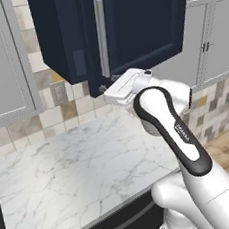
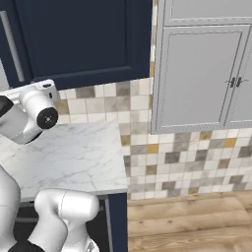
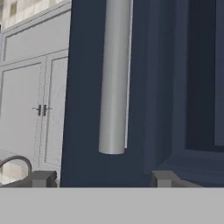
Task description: Pick up the sponge and bar soap from the sink, and place them back in the cabinet, and close the cabinet door.
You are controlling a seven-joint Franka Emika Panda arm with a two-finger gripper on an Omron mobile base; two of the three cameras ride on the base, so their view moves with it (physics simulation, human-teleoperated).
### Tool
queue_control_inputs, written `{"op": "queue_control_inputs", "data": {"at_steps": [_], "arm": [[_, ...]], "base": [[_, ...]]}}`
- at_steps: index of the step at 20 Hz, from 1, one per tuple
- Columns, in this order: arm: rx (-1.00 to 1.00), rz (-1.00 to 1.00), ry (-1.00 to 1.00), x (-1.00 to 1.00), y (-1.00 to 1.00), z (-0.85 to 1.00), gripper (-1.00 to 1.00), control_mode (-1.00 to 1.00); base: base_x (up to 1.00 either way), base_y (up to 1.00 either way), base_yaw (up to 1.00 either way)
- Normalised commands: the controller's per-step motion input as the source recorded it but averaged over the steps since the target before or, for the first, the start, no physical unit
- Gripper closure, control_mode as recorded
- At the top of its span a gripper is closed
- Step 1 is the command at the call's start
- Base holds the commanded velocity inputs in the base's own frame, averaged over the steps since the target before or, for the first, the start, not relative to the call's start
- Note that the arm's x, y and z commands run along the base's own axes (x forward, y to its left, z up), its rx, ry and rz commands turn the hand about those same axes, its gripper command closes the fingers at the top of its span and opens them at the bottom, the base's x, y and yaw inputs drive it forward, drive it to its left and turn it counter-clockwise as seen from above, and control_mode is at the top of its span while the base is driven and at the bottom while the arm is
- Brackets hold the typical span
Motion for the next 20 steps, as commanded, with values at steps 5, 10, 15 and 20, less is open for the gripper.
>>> {"op": "queue_control_inputs", "data": {"at_steps": [5,10,15,20], "arm": [[0.00,-0.03,0.00,0.43,0.12,0.00,-1.00,-1.00],[0.00,-0.01,0.00,0.36,0.10,0.00,-1.00,-1.00],[0.00,0.00,0.00,0.31,0.07,0.00,-1.00,-1.00],[0.00,0.00,0.00,0.28,0.04,0.00,-1.00,-1.00]], "base": [[0.00,0.00,0.00],[0.00,0.00,0.00],[0.00,0.00,0.00],[0.00,0.00,0.00]]}}
